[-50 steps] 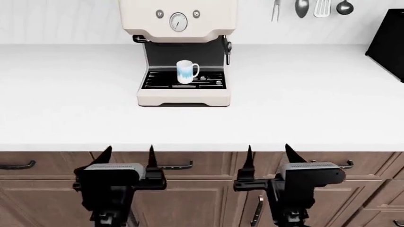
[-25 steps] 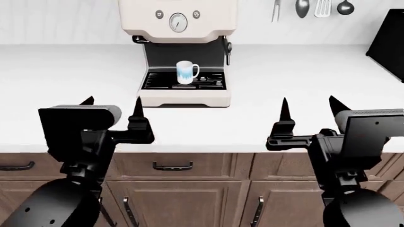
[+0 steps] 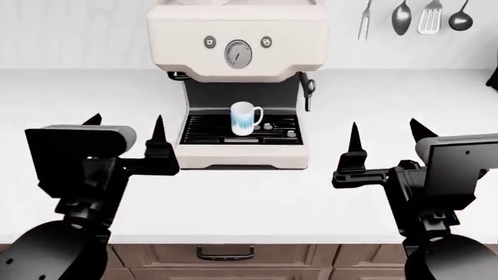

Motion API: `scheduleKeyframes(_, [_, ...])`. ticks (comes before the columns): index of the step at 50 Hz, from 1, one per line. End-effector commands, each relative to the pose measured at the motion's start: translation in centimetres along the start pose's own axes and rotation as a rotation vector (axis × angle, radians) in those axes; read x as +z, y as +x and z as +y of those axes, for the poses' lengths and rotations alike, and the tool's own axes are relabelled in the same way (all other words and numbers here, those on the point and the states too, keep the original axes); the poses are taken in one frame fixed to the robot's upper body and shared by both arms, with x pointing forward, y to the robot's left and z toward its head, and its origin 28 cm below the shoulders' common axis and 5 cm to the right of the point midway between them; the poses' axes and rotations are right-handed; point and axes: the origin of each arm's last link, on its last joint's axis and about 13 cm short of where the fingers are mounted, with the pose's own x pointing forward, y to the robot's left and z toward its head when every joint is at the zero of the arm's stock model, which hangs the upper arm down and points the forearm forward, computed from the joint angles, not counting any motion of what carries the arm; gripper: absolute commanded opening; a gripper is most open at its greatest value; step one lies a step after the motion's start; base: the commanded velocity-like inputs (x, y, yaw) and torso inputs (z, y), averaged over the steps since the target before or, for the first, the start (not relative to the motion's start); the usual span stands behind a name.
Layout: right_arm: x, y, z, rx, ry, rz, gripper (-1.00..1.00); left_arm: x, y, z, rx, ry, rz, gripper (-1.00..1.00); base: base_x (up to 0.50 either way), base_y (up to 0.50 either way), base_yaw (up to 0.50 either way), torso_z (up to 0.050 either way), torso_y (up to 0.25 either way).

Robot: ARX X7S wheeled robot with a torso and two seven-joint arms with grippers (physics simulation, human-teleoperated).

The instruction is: Press the button on the coffee machine to serve coffee.

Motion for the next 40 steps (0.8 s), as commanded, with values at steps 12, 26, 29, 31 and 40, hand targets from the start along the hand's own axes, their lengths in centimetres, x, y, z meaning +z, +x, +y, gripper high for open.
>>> scheduleKeyframes(12, [0.0, -0.9, -0.8, -0.037, 0.002, -0.004, 1.0, -0.1, -0.2, 0.0, 0.002, 0.005, 0.0, 1.0, 0.35, 0.18, 0.0, 0.0, 0.0])
scheduleKeyframes(26, [-0.2, -1.5, -0.9, -0.043, -0.015, 0.024, 1.0, 3.5, -2.9, -1.2, -0.139, -0.022, -0.066, 1.0, 0.05, 0.01, 0.0, 0.0, 0.001])
scheduleKeyframes(29, [-0.4, -1.5, -0.9, -0.041, -0.013, 0.029, 1.0, 4.8, -3.4, -2.0, -0.172, -0.028, -0.087, 1.0, 0.0, 0.0, 0.0, 0.0, 0.0])
scheduleKeyframes(31, [-0.6, -1.4, -0.8, -0.037, -0.01, 0.038, 1.0, 5.2, -3.7, -2.4, -0.202, -0.048, -0.08, 1.0, 0.0, 0.0, 0.0, 0.0, 0.0])
scheduleKeyframes(40, [-0.9, -1.4, -0.7, -0.036, -0.002, 0.041, 1.0, 7.2, -4.9, -3.6, -0.296, -0.033, -0.115, 1.0, 0.0, 0.0, 0.0, 0.0, 0.0])
